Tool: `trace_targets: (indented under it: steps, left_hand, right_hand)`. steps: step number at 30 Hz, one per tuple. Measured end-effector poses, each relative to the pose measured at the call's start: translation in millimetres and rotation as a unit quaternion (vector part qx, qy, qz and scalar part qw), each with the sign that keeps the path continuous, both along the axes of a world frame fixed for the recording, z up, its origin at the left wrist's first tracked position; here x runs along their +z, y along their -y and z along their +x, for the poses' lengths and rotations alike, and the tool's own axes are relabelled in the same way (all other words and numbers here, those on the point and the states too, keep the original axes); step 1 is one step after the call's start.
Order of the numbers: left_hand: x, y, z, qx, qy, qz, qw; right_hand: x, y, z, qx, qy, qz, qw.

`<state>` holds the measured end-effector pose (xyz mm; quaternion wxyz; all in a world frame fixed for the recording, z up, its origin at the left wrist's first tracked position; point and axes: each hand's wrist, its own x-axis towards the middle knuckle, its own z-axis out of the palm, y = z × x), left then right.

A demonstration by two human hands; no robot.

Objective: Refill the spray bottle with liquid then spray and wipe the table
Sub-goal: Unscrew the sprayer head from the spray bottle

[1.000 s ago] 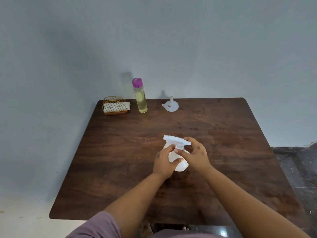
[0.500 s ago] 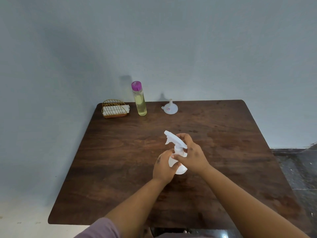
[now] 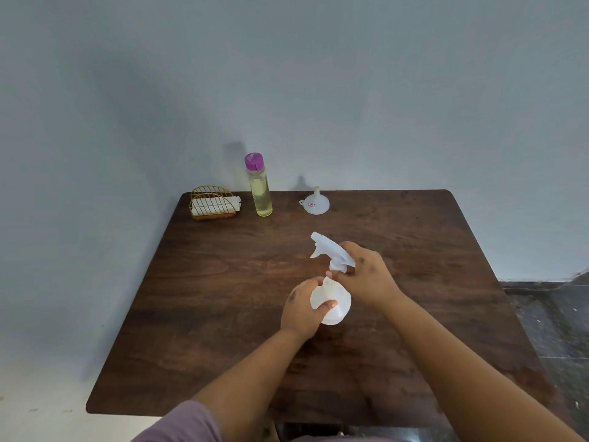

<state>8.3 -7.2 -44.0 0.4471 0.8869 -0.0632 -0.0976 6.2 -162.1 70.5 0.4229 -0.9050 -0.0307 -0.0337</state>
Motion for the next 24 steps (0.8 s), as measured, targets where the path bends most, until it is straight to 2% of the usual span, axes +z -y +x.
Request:
trace_targets:
  steps: [6,14,19,24]
  left_hand:
    - [3,-1,2,-0.009,-0.009,0.001,1.000]
    - [5,-2,1,-0.003,-0.017,0.016,1.000]
    - [15,6,1,-0.003,-0.020,0.019,1.000]
    - [12,2,4,0.000,-0.028,0.025,0.999]
  right_hand:
    - [29,2,-3,-0.008,0.038,-0.036,0.999]
    - [68,10,-3,-0.024,0.097,-0.010,0.995]
    - [91,35,-6,-0.074,0.127,0.032,0.989]
    - [97,49,-2,-0.107,0.101,0.064,0.987]
